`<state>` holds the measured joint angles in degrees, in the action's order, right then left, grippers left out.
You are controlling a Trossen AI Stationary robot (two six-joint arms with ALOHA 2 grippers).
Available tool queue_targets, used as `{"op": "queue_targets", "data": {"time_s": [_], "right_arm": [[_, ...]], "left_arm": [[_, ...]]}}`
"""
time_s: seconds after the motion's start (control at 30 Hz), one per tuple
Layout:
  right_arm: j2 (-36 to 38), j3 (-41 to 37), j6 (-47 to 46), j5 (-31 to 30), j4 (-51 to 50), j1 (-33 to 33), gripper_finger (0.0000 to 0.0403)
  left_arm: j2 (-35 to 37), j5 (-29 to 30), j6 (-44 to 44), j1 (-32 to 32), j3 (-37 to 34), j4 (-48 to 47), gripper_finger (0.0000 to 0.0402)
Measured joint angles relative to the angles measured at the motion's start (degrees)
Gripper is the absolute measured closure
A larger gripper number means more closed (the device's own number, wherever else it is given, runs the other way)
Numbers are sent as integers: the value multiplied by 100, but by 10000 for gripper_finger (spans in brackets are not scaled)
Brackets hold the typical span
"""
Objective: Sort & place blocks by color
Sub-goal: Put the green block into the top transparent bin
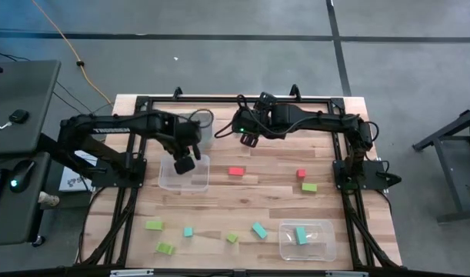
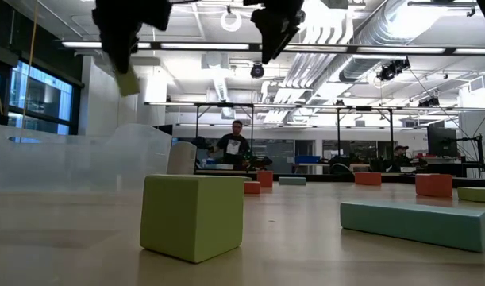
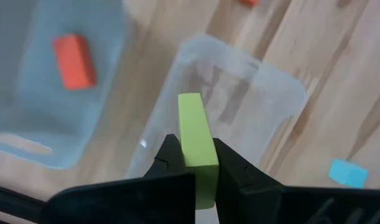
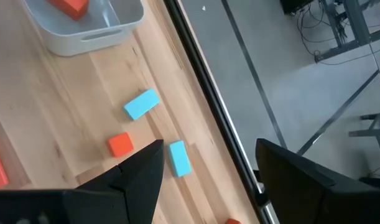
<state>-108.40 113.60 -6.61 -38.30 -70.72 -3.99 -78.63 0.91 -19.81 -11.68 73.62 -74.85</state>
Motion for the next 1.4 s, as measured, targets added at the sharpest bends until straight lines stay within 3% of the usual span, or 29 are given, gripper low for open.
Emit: {"op": "queue_targets", "data": {"time_s": [0.77,1.4], "right_arm": [[-4,-7,53,214,-2,-166,160],[-4,-9,44,214,-2,-166,160]], "left_arm": [[-6,-354,-1031,661,-2245,1092,402],[-6,-537,-1158,660,-3067,1791,401]]}}
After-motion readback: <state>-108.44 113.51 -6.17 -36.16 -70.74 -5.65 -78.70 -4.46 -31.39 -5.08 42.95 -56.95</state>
